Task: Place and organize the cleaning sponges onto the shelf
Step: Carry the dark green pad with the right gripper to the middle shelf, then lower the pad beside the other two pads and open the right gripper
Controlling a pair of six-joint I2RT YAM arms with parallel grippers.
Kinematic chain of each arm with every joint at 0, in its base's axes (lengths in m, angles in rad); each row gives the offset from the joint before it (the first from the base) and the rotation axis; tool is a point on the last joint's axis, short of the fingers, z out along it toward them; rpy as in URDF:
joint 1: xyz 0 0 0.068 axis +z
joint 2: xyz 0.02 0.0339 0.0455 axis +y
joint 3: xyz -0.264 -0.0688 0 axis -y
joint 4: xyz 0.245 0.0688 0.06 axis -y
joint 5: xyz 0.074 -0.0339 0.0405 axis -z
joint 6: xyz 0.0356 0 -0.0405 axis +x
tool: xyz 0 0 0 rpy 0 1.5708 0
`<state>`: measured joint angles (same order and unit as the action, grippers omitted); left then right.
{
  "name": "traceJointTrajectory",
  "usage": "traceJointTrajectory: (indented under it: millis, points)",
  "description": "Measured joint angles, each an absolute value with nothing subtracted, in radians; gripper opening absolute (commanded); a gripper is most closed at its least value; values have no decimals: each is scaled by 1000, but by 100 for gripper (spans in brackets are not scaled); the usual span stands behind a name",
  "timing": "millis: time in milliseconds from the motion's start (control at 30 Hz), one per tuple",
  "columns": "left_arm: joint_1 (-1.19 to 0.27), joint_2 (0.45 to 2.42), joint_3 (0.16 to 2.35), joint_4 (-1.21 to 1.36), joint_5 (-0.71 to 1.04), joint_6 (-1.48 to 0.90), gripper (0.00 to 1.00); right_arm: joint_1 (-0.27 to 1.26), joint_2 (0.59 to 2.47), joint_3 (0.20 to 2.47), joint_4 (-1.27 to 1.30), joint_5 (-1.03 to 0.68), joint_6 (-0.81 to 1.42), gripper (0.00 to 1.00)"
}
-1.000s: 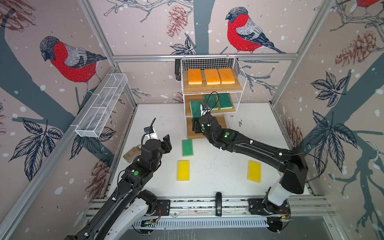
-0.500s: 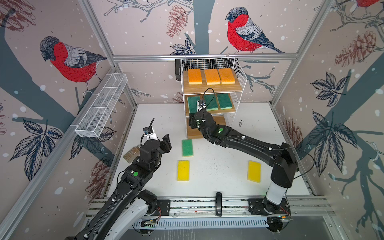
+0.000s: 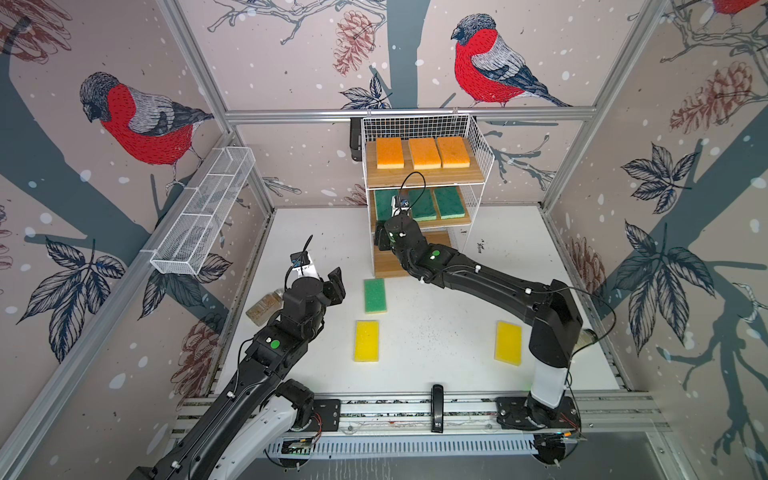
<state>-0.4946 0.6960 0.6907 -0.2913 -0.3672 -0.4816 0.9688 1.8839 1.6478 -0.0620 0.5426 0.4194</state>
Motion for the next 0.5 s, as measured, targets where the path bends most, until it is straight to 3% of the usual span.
traceJointTrajectory:
  millis: [500]
  points:
    - [-494, 714, 693, -270, -363, -472, 64, 943, 1929, 1699, -66, 549, 425, 71]
